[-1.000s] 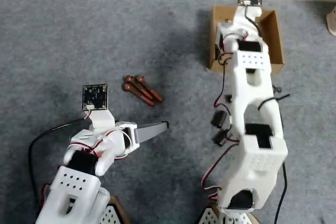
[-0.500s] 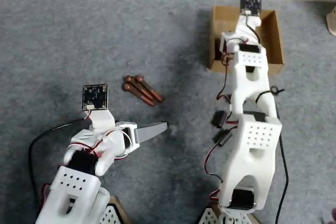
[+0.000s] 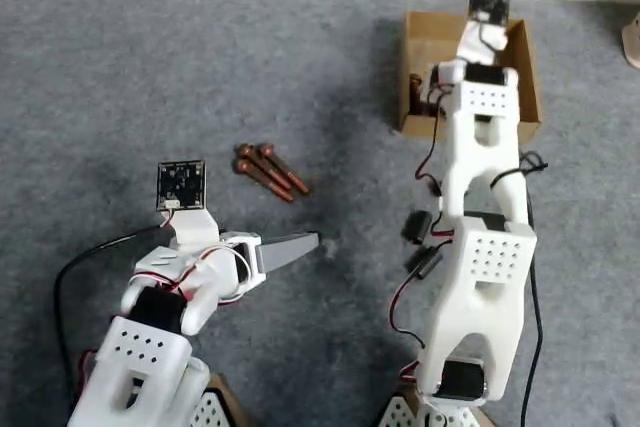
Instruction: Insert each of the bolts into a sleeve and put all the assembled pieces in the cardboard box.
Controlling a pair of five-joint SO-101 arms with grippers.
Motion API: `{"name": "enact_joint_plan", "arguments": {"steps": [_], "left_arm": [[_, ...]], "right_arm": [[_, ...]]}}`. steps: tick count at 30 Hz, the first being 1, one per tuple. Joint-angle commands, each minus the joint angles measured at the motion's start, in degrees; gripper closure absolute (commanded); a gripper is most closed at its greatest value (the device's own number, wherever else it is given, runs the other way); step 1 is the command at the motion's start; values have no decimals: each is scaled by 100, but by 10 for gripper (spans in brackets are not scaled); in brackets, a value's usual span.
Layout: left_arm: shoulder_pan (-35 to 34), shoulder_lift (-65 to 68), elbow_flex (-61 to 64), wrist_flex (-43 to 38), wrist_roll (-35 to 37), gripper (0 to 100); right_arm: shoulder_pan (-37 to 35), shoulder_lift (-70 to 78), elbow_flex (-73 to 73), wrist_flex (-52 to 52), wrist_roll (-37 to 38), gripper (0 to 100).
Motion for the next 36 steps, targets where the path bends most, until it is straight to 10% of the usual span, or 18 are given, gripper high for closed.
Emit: {"name": "enact_joint_plan", "arguments": {"steps": [1,16,36], "left_arm": [[-75,-48,-13,-9,-26,465],[-57,-48,-13,-9,-26,465],[-40,-66,-13,-9,-26,465]], "right_arm": [[-40,-277,-971,778,-396,826],[84,-251,-2501,4075,-4519,831],[470,-233,119,3837,-4905,831]]}}
